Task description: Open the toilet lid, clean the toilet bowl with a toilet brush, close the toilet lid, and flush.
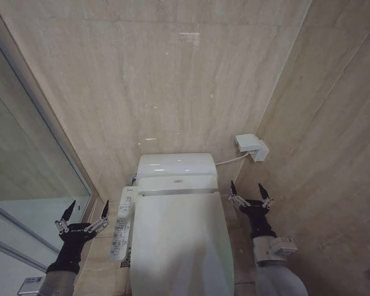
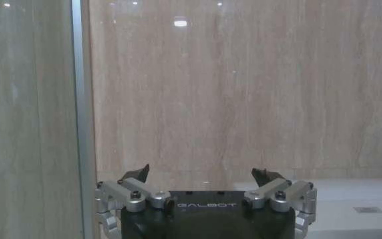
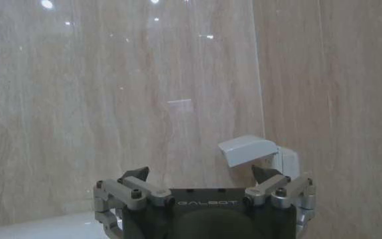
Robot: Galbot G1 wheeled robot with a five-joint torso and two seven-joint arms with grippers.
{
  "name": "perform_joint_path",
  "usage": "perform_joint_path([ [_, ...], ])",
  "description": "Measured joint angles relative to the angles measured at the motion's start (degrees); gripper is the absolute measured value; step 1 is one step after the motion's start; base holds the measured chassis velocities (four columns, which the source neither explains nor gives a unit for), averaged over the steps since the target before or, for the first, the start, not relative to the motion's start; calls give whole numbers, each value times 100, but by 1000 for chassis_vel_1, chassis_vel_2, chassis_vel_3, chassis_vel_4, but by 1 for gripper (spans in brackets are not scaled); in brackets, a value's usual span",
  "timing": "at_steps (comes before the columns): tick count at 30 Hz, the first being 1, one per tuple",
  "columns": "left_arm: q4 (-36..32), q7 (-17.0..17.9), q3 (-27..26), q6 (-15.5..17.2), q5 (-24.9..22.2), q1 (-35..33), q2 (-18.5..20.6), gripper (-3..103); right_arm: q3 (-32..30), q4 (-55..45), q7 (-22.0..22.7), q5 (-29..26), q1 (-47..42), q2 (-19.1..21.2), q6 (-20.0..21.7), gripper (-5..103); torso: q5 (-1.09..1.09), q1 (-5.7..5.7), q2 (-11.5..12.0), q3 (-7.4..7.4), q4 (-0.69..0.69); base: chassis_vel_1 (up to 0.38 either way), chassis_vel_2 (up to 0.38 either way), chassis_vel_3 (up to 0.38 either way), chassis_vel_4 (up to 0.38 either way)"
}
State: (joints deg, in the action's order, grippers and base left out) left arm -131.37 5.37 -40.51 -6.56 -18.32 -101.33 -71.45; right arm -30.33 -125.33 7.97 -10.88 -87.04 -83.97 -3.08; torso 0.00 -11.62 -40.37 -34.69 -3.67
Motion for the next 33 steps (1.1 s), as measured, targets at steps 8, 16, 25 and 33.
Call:
perform_joint_path([
  [8,232,5,311,358,20,499,-85,100,1,0,0,0,0,0,0,100,-1,0,0,0,0,0,0,0,0],
  [16,870,83,1180,1236,197,1945,-309,100,-1,0,0,0,-1,1,0,100,-6,-2,1,-2,-5,0,0,0,0],
  [25,320,336,1002,749,568,1780,-185,100,0,0,0,0,0,0,0,100,-1,-1,0,0,2,0,0,0,0],
  [33,299,357,741,154,679,1605,-143,100,0,0,0,1,0,0,0,100,0,0,0,0,-1,0,0,0,0],
])
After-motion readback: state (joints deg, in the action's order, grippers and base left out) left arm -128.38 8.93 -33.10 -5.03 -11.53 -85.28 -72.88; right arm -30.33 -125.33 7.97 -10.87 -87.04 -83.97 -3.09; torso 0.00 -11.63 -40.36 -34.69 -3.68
